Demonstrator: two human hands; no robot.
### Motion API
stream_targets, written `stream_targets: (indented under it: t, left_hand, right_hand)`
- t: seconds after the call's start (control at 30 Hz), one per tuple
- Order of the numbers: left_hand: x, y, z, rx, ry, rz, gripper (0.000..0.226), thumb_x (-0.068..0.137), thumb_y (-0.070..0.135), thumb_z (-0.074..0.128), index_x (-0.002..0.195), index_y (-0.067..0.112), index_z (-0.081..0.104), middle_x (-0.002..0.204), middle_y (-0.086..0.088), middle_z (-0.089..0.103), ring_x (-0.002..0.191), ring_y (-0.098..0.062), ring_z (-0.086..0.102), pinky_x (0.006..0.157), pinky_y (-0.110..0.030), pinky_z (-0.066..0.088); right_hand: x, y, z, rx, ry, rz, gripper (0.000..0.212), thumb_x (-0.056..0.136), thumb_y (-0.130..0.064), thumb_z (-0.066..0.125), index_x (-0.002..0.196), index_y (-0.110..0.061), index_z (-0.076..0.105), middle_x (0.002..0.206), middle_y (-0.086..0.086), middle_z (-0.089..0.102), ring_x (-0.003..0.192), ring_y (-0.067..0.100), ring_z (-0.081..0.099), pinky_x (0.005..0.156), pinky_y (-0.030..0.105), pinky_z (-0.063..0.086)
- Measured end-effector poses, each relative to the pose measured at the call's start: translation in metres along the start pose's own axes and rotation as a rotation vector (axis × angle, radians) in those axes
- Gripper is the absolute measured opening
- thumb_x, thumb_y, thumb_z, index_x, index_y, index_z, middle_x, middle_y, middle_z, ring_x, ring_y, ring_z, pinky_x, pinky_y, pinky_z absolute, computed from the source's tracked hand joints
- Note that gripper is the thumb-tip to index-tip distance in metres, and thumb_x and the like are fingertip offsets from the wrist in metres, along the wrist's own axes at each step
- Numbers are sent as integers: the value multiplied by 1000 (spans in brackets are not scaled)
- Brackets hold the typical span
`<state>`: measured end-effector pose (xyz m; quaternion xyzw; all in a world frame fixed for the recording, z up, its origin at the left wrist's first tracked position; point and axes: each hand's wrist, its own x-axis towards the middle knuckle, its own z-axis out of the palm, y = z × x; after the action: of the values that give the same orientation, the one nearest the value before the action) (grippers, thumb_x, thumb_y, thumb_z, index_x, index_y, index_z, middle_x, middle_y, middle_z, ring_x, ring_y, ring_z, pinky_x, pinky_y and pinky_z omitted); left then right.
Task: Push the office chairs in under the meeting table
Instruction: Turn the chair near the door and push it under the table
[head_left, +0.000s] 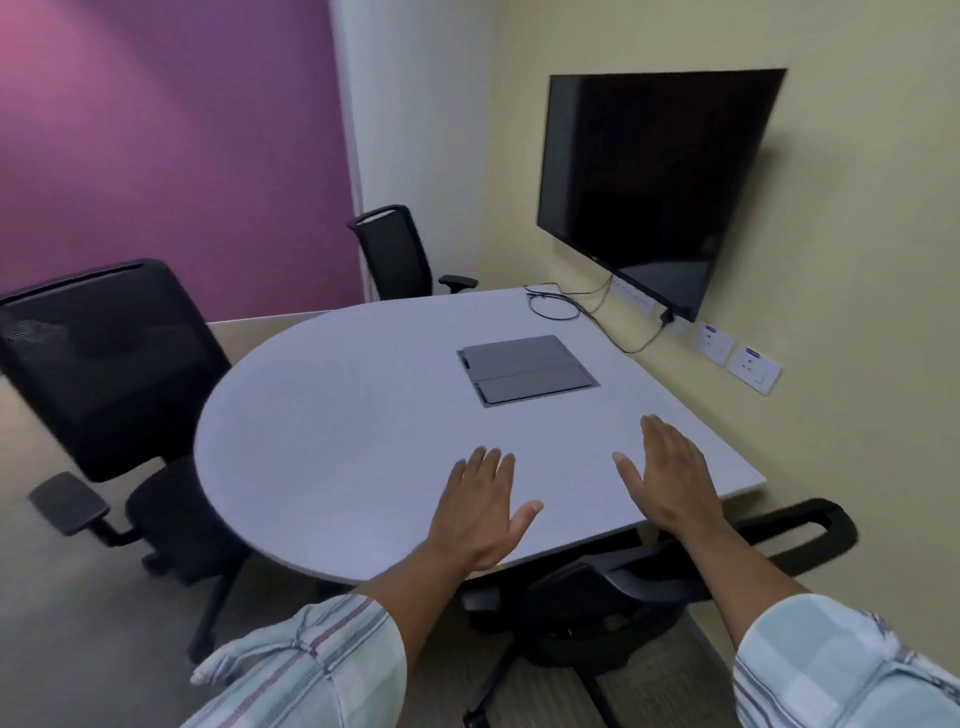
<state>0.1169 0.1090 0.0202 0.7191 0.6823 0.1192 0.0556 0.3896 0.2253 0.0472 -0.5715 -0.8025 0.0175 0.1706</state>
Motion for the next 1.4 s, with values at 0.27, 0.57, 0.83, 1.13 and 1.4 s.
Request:
stream_targets:
  t: [0.27, 0.57, 0.83, 1.13, 1.4]
  left_hand:
    - [-50, -140, -46, 90, 60, -153, 106, 95, 86, -3, 172, 13, 3, 181, -12, 0, 167, -30, -7, 135, -51, -3]
    - [-138, -298, -101, 140, 107, -393, 99, 101, 83, 7, 171, 13, 2, 181, -13, 2, 167, -33, -6, 135, -53, -2]
    - [-219, -413, -136, 139, 172, -534, 105, 96, 85, -1, 171, 13, 10, 180, -12, 11, 167, -32, 1, 135, -56, 6]
    - [-278, -543, -165, 188, 211, -676, 103, 96, 82, 2, 171, 12, 13, 180, -14, 13, 167, -32, 3, 135, -52, 5]
    - [-267, -673, -198, 196, 238, -758, 106, 93, 83, 2, 172, 13, 13, 180, -14, 12, 167, -31, 4, 135, -51, 5]
  right_hand:
    - [18, -152, 31, 69, -1, -118, 80, 107, -52, 51, 164, 0, 28, 170, 24, 33, 157, 41, 32, 128, 58, 26]
    - [24, -333, 86, 121, -37, -291, 87, 104, -60, 40, 166, -2, 22, 173, 23, 27, 160, 41, 27, 130, 57, 22]
    - [16, -483, 134, 162, -102, -383, 90, 102, -65, 29, 168, -5, 17, 177, 20, 19, 162, 39, 22, 132, 56, 20]
    - [33, -648, 188, 128, -169, -554, 91, 99, -71, 20, 169, -14, 17, 178, 12, 21, 161, 37, 26, 132, 52, 22]
    - [100, -779, 249, 144, -174, -661, 85, 105, -70, 20, 169, -14, 18, 177, 9, 23, 161, 31, 27, 131, 49, 27]
